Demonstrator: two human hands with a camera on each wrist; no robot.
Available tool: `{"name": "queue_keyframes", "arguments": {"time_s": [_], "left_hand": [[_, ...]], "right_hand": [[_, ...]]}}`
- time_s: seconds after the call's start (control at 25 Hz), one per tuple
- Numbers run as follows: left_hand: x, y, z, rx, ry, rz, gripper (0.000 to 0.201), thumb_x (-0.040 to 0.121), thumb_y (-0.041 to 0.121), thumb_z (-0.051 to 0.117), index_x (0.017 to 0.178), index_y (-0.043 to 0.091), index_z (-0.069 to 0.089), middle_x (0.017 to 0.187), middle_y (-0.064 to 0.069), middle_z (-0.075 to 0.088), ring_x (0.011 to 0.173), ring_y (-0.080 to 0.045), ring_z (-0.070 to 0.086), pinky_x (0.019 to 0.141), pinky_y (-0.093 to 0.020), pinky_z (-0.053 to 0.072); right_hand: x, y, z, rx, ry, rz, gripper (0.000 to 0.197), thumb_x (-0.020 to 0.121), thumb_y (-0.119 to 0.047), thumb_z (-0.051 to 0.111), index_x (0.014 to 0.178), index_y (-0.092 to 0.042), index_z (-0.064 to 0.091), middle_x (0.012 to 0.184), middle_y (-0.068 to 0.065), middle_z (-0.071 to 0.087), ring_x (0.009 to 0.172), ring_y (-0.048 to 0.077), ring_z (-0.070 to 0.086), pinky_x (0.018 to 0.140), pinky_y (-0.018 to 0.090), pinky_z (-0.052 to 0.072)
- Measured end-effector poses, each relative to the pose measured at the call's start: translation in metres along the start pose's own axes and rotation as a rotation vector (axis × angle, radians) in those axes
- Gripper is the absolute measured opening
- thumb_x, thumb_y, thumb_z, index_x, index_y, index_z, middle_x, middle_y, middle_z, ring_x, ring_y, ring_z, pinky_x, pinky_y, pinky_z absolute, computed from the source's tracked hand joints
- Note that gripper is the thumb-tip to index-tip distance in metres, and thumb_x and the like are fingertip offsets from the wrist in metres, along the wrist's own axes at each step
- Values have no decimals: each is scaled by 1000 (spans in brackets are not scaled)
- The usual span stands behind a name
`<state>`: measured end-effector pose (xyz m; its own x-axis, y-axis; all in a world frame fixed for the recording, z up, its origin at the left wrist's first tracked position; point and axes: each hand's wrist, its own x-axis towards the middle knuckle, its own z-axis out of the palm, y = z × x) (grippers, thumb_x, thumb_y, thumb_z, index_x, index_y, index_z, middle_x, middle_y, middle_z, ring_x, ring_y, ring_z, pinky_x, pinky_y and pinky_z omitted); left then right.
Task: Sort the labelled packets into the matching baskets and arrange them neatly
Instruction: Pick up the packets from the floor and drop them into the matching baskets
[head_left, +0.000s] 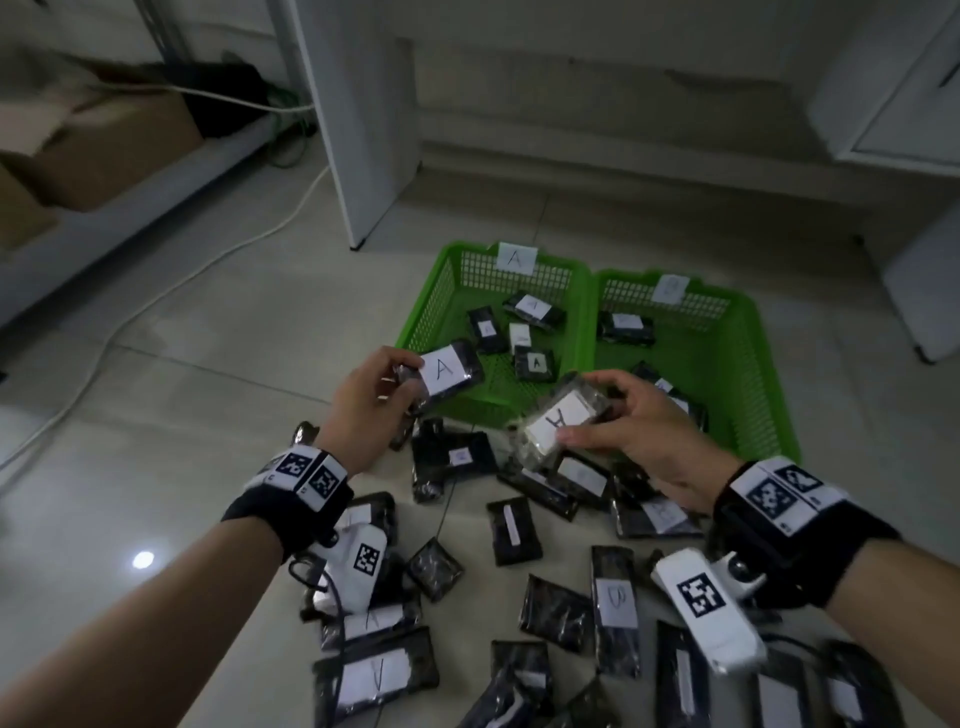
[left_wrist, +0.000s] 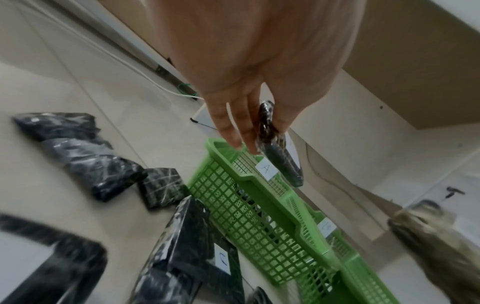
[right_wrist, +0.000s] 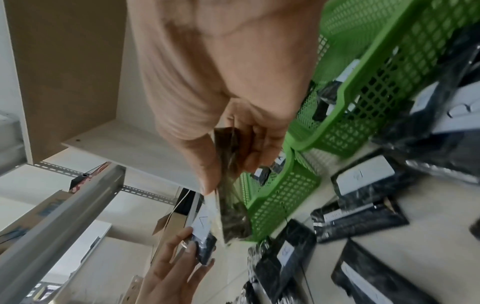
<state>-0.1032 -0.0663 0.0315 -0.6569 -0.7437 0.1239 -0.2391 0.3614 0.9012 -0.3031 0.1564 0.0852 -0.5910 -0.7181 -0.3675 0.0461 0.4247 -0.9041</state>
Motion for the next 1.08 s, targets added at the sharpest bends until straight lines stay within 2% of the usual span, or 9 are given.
{"name": "queue_keyframes", "arguments": {"time_s": [0.2,0.28,0.4,0.48,0.6,0.76,0.92,1.0,1.08], "left_hand": [[60,-10,30,291,-65,21,16,95,17,58,107,27,60,86,8,62,73,-4,59,58,-9,39],[72,-27,43,419,-113,-20,16,99,21,53,112,25,60,95,3,66,86,-17,65,78,-22,45],[71,-55,59,640,-68,29,26,102,27,38,116,28,60,105,1,69,106,-21,63,105,-36,29],[70,-63,66,649,-17,52,31,103,25,35,119,27,61,111,-1,66,113,-22,59,107,-37,25],[75,-62,65,589,2,-18,30,102,23,43,120,27,67,129,-4,56,126,-23,48,112,-40,23],[89,-54,62,665,-2,-42,23,91,15,60,103,27,75,118,0,62,108,-20,60,107,-40,36],[96,-51,57,799,-24,19,16,88,17,60,84,21,75,100,1,67,94,-21,63,104,-37,32],[92,-52,57,798,-117,14,27,95,21,49,78,17,69,90,0,69,93,-23,66,113,-38,29],[80,-51,53,699,-138,39,30,100,21,44,90,15,71,112,0,70,118,-23,60,121,-43,22]], "right_hand": [[54,-27,-10,141,82,58,39,79,1,75,114,-10,63,112,19,71,91,29,71,76,41,62],[83,-26,3,59,155,23,41,80,-3,76,116,-14,60,111,12,70,95,26,71,71,35,60],[115,-8,30,-180,298,-135,34,84,-10,79,112,-18,61,105,-1,70,88,10,68,66,18,53],[138,8,43,-361,278,-219,26,88,-12,76,110,-17,64,105,-3,69,87,9,66,66,16,53],[165,23,59,-647,177,-179,19,88,-11,73,106,-17,67,106,0,69,94,20,66,73,30,52],[184,42,74,-947,63,-141,17,86,-8,70,103,-9,72,108,10,70,94,30,67,70,32,50],[182,46,74,-958,75,-192,10,90,-8,63,95,-3,70,110,15,67,99,33,63,78,36,56],[170,45,73,-910,189,-349,14,95,-11,60,106,-6,67,115,11,63,108,29,58,86,37,52],[153,41,71,-822,289,-638,23,94,-10,59,117,-8,65,115,7,60,106,23,57,88,35,51]]}}
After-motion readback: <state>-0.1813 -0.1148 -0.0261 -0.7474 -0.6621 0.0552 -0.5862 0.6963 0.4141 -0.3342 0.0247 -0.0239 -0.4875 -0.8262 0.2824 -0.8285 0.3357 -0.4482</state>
